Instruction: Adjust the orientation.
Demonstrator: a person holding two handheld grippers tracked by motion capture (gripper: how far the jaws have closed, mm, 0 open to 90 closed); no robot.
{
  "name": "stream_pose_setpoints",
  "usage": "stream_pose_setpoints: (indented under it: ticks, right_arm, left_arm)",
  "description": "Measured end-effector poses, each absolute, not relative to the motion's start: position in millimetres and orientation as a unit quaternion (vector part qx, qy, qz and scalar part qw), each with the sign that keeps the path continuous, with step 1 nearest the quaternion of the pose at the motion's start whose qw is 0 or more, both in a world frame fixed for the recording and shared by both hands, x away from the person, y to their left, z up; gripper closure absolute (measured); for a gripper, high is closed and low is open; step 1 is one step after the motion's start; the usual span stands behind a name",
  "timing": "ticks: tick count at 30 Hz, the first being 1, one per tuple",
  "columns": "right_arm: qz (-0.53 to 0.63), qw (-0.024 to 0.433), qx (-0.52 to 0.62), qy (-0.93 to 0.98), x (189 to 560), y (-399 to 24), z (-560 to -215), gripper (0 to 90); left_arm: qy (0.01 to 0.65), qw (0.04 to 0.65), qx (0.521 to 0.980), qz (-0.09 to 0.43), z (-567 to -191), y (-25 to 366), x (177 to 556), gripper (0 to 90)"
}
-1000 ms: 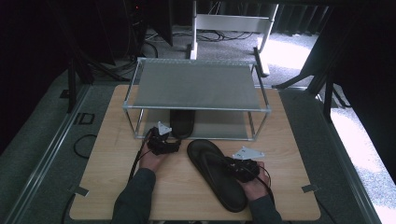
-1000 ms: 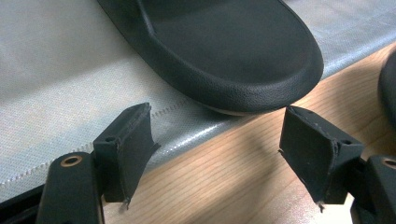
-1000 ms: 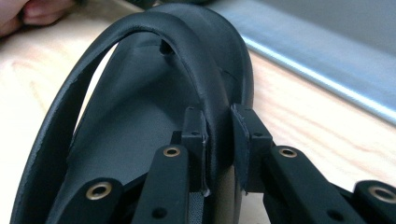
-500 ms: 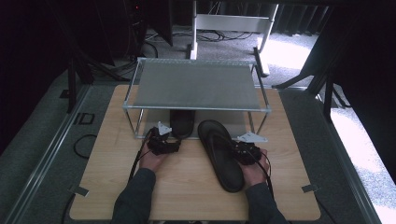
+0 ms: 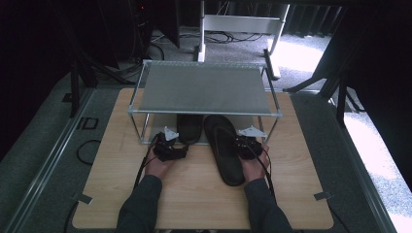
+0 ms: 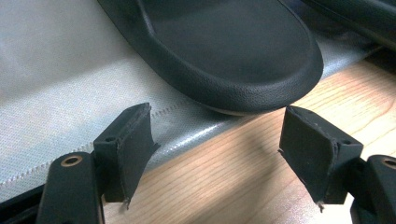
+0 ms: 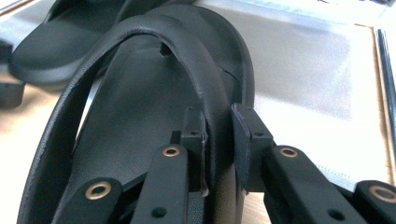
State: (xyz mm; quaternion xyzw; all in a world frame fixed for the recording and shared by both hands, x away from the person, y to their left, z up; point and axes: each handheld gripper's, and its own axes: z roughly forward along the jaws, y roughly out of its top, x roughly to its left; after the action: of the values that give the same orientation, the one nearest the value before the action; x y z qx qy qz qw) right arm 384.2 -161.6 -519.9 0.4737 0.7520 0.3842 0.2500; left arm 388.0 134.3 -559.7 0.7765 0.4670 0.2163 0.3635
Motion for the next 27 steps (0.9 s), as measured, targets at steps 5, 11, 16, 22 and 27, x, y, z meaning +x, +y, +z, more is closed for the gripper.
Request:
stream_pose_setpoints:
  ticks: [5, 11, 16, 22, 27]
  right_arm:
    - [0.385, 0.259, 0.487, 0.740, 390, -158, -523, 76.0]
    - [0.395, 0.245, 0.488, 0.739, 393, -157, -529, 64.8]
    - [0.398, 0.240, 0.478, 0.746, 382, -161, -528, 52.3]
    - [0.396, 0.241, 0.449, 0.764, 356, -171, -528, 46.3]
    - [0.401, 0.234, 0.431, 0.774, 335, -183, -528, 43.6]
  left_arm:
    - [0.467, 0.364, 0.777, 0.216, -560, 134, 388, 26.5]
    - [0.467, 0.364, 0.776, 0.216, -560, 134, 388, 26.5]
    - [0.467, 0.364, 0.776, 0.217, -560, 134, 388, 26.5]
    - [0.467, 0.363, 0.776, 0.217, -560, 134, 388, 26.5]
    - [0.467, 0.363, 0.776, 0.217, -560, 134, 388, 26.5]
